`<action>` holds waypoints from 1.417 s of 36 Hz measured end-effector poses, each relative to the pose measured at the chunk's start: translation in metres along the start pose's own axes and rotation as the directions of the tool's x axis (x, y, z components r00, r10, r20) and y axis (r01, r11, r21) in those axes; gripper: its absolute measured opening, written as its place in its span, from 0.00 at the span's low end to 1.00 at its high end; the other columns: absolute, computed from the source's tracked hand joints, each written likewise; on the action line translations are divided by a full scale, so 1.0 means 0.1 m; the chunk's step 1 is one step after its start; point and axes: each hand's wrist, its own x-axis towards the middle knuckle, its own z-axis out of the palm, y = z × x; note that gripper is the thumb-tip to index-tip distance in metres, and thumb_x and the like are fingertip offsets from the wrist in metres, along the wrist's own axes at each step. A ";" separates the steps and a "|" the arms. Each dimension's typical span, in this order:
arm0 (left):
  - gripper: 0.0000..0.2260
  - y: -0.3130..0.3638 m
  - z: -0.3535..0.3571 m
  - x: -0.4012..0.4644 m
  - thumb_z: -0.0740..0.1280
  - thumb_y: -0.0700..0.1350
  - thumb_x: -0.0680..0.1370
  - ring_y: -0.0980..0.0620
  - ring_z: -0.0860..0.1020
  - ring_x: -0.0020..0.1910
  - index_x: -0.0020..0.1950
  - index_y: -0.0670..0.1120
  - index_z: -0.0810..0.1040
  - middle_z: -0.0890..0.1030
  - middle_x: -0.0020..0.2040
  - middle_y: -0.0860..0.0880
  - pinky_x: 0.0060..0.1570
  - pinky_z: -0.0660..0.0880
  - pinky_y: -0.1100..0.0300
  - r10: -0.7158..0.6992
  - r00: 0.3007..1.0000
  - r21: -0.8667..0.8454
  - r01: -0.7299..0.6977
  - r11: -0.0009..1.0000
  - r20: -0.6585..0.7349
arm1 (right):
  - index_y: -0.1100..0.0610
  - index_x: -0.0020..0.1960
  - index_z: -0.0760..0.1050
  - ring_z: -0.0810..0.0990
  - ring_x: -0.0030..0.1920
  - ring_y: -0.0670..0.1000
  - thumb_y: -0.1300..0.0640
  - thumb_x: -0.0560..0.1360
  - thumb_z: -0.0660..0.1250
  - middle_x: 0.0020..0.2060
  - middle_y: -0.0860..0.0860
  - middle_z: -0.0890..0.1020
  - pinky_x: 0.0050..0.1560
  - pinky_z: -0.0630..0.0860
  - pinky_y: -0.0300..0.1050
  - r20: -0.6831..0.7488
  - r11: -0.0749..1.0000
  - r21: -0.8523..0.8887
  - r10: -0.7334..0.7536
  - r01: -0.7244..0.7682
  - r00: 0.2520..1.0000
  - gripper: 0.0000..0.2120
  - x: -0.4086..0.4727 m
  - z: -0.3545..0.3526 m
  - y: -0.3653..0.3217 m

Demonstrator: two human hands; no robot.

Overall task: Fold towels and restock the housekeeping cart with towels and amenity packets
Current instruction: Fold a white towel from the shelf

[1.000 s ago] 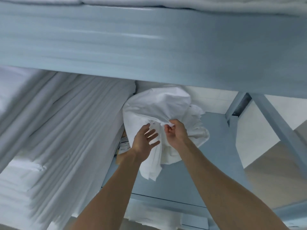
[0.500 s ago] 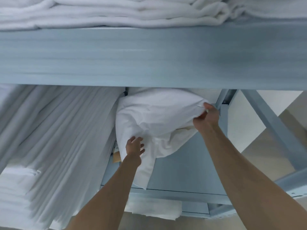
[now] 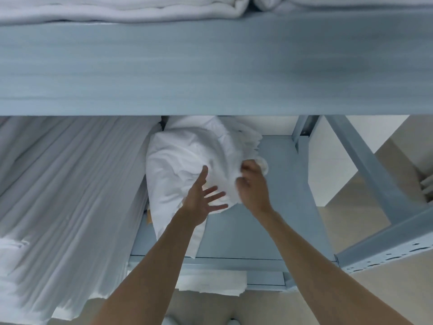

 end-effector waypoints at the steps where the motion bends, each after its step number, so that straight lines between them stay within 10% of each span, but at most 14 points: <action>1: 0.28 0.05 0.06 -0.02 0.70 0.67 0.73 0.41 0.83 0.56 0.62 0.46 0.79 0.82 0.59 0.41 0.55 0.80 0.43 -0.004 0.997 -0.005 0.005 1.000 0.083 | 0.68 0.38 0.76 0.74 0.49 0.53 0.73 0.67 0.61 0.48 0.57 0.78 0.47 0.68 0.40 0.079 0.984 -0.092 -0.144 0.151 0.986 0.05 -0.09 0.07 -0.05; 5: 0.19 0.18 0.24 -0.11 0.72 0.54 0.76 0.46 0.85 0.48 0.57 0.39 0.83 0.84 0.50 0.42 0.45 0.81 0.57 0.019 0.996 0.014 -0.020 1.000 0.092 | 0.65 0.31 0.72 0.73 0.48 0.55 0.70 0.68 0.61 0.41 0.55 0.76 0.47 0.69 0.41 0.203 0.924 -0.132 -0.328 0.358 0.923 0.07 -0.36 0.20 -0.13; 9: 0.13 0.09 0.22 -0.17 0.67 0.33 0.77 0.40 0.82 0.46 0.62 0.34 0.78 0.83 0.55 0.36 0.41 0.80 0.54 0.164 0.970 0.080 -0.152 0.985 -0.178 | 0.68 0.31 0.76 0.78 0.40 0.59 0.66 0.70 0.63 0.32 0.59 0.81 0.43 0.73 0.48 0.180 0.995 0.095 -0.058 0.042 0.982 0.10 -0.27 0.14 -0.18; 13: 0.16 0.11 0.18 -0.29 0.67 0.33 0.77 0.38 0.81 0.50 0.64 0.35 0.76 0.82 0.58 0.35 0.50 0.81 0.48 0.203 0.966 0.145 -0.180 0.973 -0.159 | 0.63 0.43 0.80 0.82 0.36 0.53 0.58 0.73 0.63 0.35 0.55 0.84 0.47 0.79 0.52 0.046 0.845 0.388 0.380 -0.367 0.924 0.10 0.04 0.10 -0.21; 19: 0.10 0.17 -0.01 -0.54 0.69 0.33 0.76 0.44 0.84 0.42 0.56 0.38 0.82 0.85 0.50 0.39 0.38 0.82 0.55 0.264 0.964 0.221 -0.250 0.943 -0.037 | 0.59 0.76 0.61 0.81 0.55 0.52 0.45 0.74 0.71 0.64 0.54 0.77 0.63 0.76 0.55 0.365 0.728 0.386 0.443 -0.566 0.819 0.37 0.47 0.35 -0.20; 26: 0.13 0.00 -0.22 -0.66 0.73 0.37 0.76 0.41 0.84 0.50 0.60 0.41 0.80 0.85 0.54 0.40 0.53 0.82 0.47 0.260 0.963 0.346 -0.219 0.912 -0.077 | 0.58 0.60 0.69 0.81 0.48 0.54 0.47 0.70 0.76 0.51 0.54 0.80 0.48 0.80 0.47 0.409 0.451 0.482 0.643 -0.752 0.648 0.27 0.67 0.60 -0.28; 30: 0.23 -0.09 -0.27 -0.68 0.79 0.43 0.71 0.43 0.83 0.53 0.64 0.44 0.78 0.84 0.55 0.45 0.47 0.82 0.54 0.330 0.939 0.436 -0.259 0.862 -0.094 | 0.60 0.52 0.76 0.83 0.46 0.57 0.60 0.74 0.72 0.51 0.59 0.83 0.52 0.82 0.55 0.336 0.391 0.657 0.614 -0.645 0.714 0.09 0.70 0.64 -0.37; 37: 0.24 -0.31 -0.17 -0.60 0.78 0.49 0.69 0.47 0.81 0.46 0.63 0.47 0.77 0.84 0.52 0.47 0.37 0.78 0.58 0.355 0.905 0.261 -0.293 0.920 -0.234 | 0.56 0.59 0.74 0.78 0.46 0.46 0.68 0.74 0.66 0.48 0.48 0.79 0.47 0.76 0.35 0.019 0.759 0.628 0.206 -0.172 0.978 0.15 0.51 0.47 -0.84; 45: 0.16 -0.23 -0.07 -0.60 0.68 0.38 0.78 0.44 0.82 0.53 0.64 0.50 0.76 0.83 0.58 0.43 0.54 0.79 0.51 0.298 0.933 -0.020 -0.308 0.951 -0.203 | 0.51 0.42 0.75 0.74 0.44 0.48 0.71 0.69 0.61 0.42 0.53 0.75 0.46 0.69 0.40 -0.213 0.805 0.592 0.107 0.041 0.971 0.15 -0.43 0.03 -0.67; 48: 0.11 -0.19 0.00 -0.67 0.62 0.43 0.79 0.43 0.80 0.54 0.57 0.51 0.81 0.81 0.58 0.43 0.64 0.74 0.46 0.151 0.979 -0.244 -0.181 0.953 -0.137 | 0.58 0.39 0.76 0.74 0.47 0.56 0.72 0.67 0.60 0.45 0.49 0.74 0.45 0.69 0.40 -0.250 0.926 0.363 -0.009 0.103 0.968 0.12 -0.77 -0.06 -0.39; 51: 0.21 -0.25 0.08 -0.72 0.57 0.50 0.81 0.40 0.76 0.65 0.71 0.43 0.75 0.76 0.69 0.38 0.69 0.69 0.46 0.160 0.985 -0.272 -0.137 0.953 0.064 | 0.64 0.37 0.77 0.74 0.51 0.58 0.78 0.62 0.59 0.49 0.43 0.73 0.50 0.69 0.37 -0.178 0.955 0.122 -0.245 0.268 0.953 0.14 -0.91 -0.14 -0.16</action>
